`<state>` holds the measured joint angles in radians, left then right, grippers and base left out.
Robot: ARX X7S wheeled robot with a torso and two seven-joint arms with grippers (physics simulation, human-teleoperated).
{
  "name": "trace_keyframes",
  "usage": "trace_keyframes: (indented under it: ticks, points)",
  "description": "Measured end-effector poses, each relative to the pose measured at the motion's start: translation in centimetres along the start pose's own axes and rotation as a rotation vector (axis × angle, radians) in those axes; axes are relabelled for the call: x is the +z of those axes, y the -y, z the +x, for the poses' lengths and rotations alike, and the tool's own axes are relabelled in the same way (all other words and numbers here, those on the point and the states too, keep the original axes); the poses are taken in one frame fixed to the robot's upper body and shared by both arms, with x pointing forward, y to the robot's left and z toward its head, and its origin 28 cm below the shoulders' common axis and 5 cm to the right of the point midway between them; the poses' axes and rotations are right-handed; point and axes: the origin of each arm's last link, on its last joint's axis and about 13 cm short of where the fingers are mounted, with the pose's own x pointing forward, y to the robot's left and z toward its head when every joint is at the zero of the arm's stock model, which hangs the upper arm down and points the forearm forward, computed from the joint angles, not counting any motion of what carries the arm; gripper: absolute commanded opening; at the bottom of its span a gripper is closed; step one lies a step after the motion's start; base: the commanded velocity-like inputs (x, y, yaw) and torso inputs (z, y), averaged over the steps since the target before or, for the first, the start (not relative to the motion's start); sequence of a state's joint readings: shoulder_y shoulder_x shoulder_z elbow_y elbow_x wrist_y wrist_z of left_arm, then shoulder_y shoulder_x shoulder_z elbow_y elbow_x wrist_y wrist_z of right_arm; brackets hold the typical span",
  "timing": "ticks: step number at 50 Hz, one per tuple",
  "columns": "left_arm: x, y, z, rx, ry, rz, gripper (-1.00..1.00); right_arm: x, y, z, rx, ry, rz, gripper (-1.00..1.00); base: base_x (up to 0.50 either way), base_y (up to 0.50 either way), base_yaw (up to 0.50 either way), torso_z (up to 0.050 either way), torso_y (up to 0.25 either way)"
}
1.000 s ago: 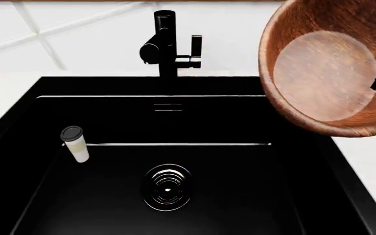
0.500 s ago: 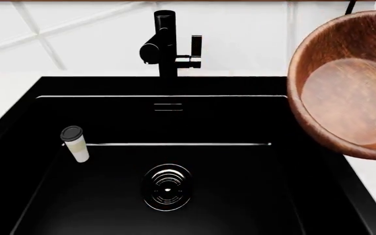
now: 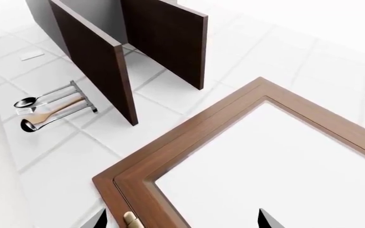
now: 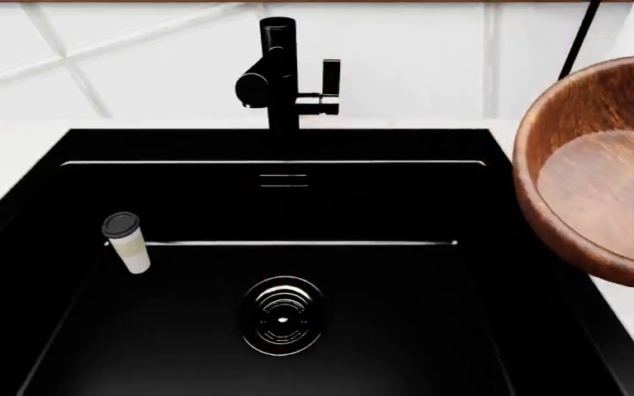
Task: Pick the cup and bowl from the sink and place them on the counter for drying.
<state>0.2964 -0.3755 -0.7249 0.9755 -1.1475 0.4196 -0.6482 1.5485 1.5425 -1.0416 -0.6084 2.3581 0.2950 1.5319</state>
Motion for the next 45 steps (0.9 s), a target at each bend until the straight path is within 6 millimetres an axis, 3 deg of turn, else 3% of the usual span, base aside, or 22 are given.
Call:
trace_keyframes:
  ticks: [24, 45]
  points:
    - [0.0, 0.0, 0.0, 0.002, 0.001, 0.001, 1.00, -0.3, 0.7, 3.1, -0.205, -0.047, 0.071, -1.00, 0.00, 0.00, 0.00, 0.000, 0.000]
    - [0.0, 0.1, 0.0, 0.002, 0.001, 0.002, 1.00, -2.0, 0.7, 5.1, -0.302, -0.110, 0.160, -1.00, 0.00, 0.00, 0.00, 0.000, 0.000]
